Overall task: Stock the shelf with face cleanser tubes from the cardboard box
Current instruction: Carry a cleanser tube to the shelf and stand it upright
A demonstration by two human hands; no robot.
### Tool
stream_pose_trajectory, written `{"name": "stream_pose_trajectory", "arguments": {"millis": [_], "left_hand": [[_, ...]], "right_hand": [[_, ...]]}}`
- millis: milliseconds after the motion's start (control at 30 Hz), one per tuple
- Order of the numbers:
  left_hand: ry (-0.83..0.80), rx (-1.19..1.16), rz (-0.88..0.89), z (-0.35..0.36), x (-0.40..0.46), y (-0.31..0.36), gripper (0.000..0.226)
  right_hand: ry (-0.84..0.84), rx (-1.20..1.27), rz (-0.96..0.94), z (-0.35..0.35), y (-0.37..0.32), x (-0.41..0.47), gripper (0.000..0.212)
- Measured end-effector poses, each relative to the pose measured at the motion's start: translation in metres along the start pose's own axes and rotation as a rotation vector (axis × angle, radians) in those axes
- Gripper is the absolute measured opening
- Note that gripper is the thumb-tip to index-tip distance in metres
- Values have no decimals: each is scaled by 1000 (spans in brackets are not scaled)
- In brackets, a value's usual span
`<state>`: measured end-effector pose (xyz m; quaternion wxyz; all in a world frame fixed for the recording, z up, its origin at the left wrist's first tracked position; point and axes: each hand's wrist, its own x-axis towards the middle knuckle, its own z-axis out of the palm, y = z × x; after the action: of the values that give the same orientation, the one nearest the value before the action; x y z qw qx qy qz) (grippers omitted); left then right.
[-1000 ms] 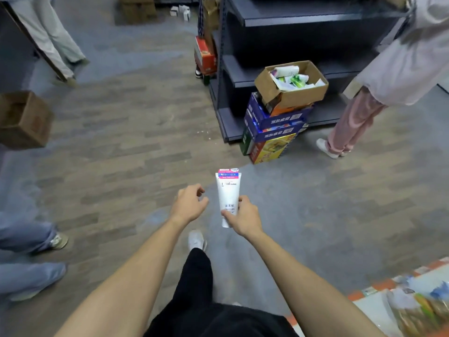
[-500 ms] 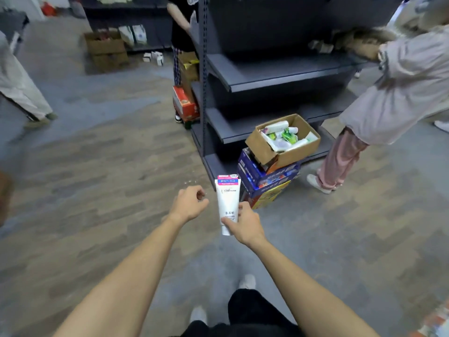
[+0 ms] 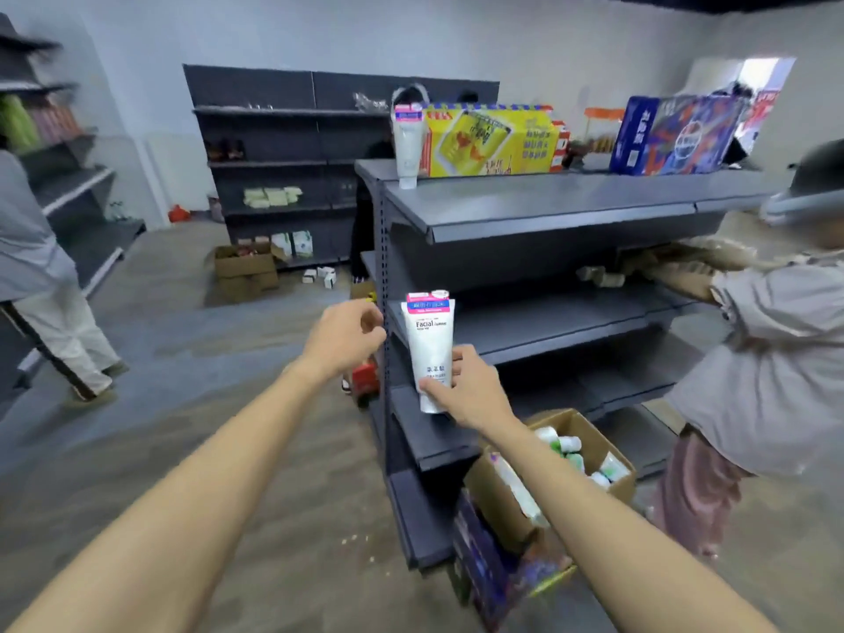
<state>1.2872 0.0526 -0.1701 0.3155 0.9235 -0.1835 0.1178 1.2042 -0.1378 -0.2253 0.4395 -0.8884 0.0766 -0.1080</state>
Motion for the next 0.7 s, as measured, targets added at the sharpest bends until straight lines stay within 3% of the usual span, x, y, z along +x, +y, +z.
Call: {"name": "stream_pose_trajectory", "arguments": {"millis": [100, 200, 400, 700], "left_hand": [[165, 21, 99, -37, 77, 40, 16], [208, 77, 139, -58, 133, 59, 19], [174, 120, 110, -67, 220, 46, 18], [76, 87, 146, -43, 329, 0, 20]], "right_hand": [[72, 32, -145, -54, -42, 79, 52], [130, 54, -244, -87, -75, 143, 52], [183, 86, -326, -95, -112, 246, 56], [172, 106, -240, -55, -110, 352, 53]]}}
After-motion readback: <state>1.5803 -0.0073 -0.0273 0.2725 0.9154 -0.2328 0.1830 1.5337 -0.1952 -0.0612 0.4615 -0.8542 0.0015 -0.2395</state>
